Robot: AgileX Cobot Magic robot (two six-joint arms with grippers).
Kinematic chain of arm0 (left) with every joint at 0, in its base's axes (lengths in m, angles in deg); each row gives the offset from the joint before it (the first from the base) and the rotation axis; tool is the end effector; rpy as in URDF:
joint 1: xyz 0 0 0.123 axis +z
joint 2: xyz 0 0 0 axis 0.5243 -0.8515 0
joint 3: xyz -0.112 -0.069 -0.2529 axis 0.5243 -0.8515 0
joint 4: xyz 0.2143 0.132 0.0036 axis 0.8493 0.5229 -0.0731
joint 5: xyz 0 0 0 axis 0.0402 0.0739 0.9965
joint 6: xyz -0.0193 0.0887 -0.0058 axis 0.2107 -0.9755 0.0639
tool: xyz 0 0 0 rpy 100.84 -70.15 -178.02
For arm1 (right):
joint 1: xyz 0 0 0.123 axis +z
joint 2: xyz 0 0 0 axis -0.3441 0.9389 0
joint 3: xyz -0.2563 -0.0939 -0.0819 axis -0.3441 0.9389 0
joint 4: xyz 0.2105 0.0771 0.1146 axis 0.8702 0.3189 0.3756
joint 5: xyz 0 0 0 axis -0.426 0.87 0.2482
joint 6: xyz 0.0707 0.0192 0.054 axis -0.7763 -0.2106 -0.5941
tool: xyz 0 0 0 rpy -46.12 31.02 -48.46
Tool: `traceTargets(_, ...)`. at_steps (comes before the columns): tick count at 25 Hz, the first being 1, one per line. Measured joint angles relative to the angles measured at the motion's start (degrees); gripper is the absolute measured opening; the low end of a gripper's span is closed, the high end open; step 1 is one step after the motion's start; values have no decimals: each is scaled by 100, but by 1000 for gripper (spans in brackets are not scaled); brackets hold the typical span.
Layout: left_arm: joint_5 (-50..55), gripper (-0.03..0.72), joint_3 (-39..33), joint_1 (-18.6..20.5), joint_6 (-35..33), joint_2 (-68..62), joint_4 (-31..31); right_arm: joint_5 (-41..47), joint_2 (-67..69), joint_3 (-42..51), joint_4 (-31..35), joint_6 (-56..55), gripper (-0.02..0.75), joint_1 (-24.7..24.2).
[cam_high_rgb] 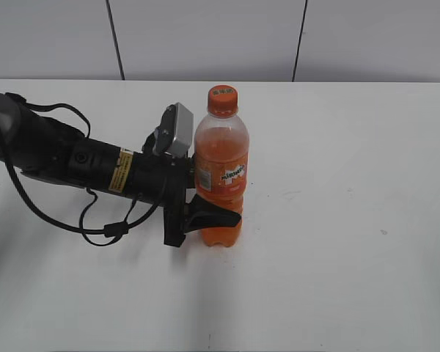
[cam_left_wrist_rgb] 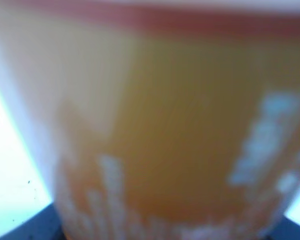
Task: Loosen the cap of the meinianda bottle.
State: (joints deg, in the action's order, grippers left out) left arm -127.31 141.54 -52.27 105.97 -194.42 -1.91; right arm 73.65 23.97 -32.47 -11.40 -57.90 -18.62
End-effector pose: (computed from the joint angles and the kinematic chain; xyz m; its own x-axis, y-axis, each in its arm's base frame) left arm 0.3260 -0.2040 0.0980 -0.0479 0.4221 -0.9053 0.9983 0.0495 -0.0297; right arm 0.0021 0.0056 0.2628 -0.4535 -0.1523 -0.8781 -0.1459 0.9847 -0.0955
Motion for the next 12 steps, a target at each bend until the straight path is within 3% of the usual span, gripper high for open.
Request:
traceTargets(6,-2,414,0,0,0,0,1,0,0,0,0,0,437,0)
traceTargets(12,-30,545,0,79,27,0,25,0,0,0,0,0,437,0)
